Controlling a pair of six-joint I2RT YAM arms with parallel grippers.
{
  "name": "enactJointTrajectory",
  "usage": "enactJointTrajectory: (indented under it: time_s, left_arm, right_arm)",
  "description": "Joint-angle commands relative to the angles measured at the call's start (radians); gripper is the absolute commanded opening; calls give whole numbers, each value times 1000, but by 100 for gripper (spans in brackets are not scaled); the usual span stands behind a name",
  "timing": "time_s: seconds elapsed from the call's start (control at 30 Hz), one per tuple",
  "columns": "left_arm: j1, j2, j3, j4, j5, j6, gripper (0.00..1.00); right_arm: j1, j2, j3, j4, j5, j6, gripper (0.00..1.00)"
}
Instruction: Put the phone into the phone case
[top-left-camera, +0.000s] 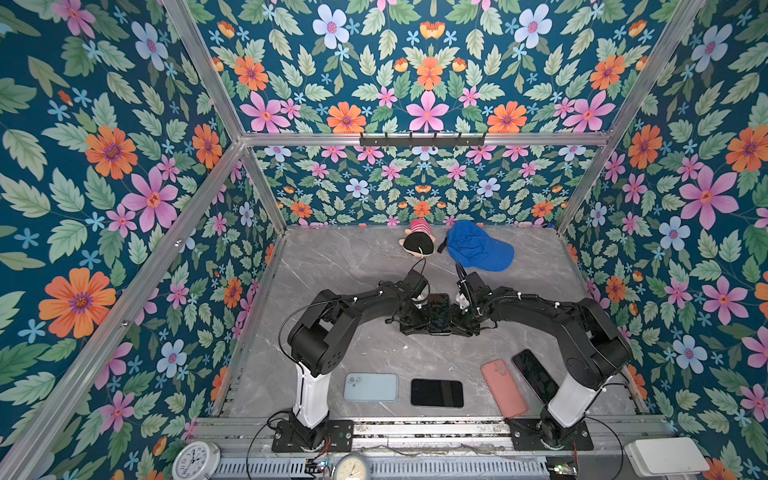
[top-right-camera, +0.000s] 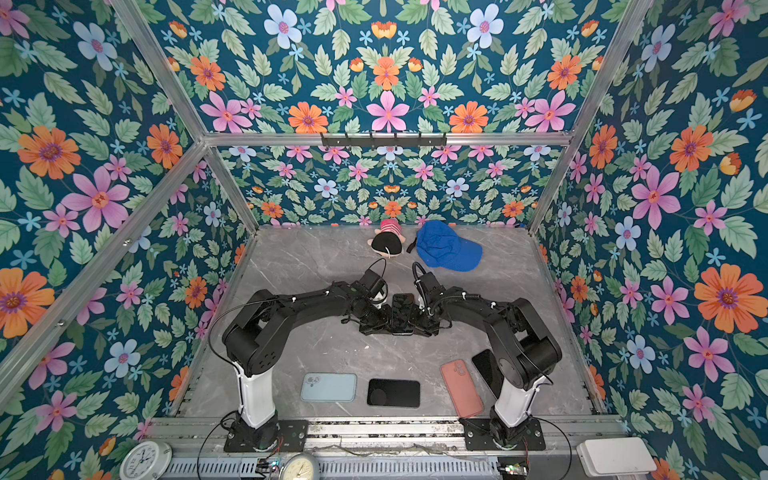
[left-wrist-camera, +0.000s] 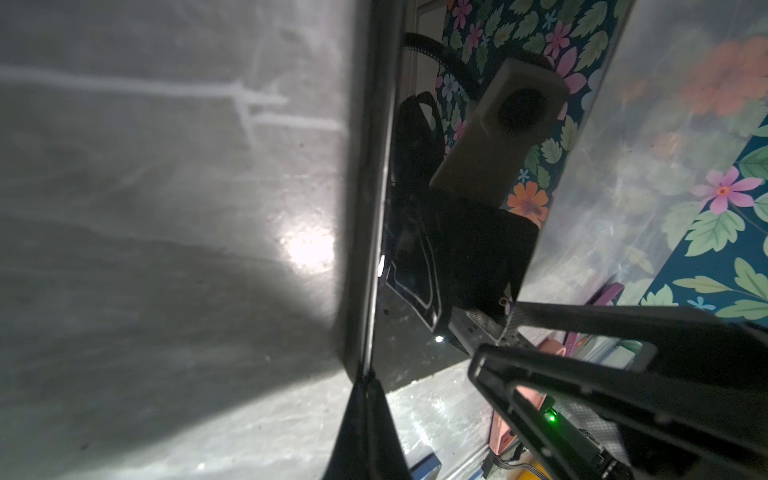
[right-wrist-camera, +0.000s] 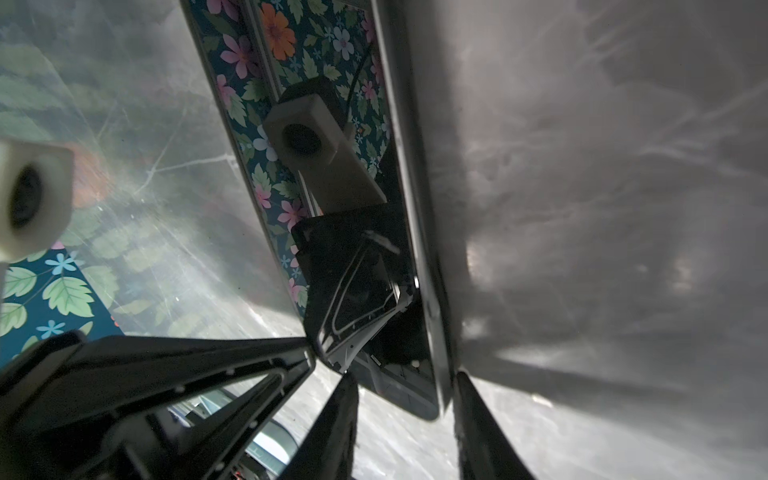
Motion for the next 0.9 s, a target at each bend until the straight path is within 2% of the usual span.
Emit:
enactJointTrajectory:
  time_s: [0.0,0.33,0.63,0.87]
  left_arm:
    - [0,17,-6,-55,-58,20,5]
    - [-1,-25,20,-82,-78,99,14]
    - [7,-83,-80,129,16,82,28]
    - [27,-90,-125,200,45,55,29]
  right_arm:
    - [6,4,2,11,3,14,38]
    - [8,-27,23,-90,100,-44,38]
    - [20,-34,40,-117,125,-68,30]
    - [25,-35,40,-113,122,-66,27]
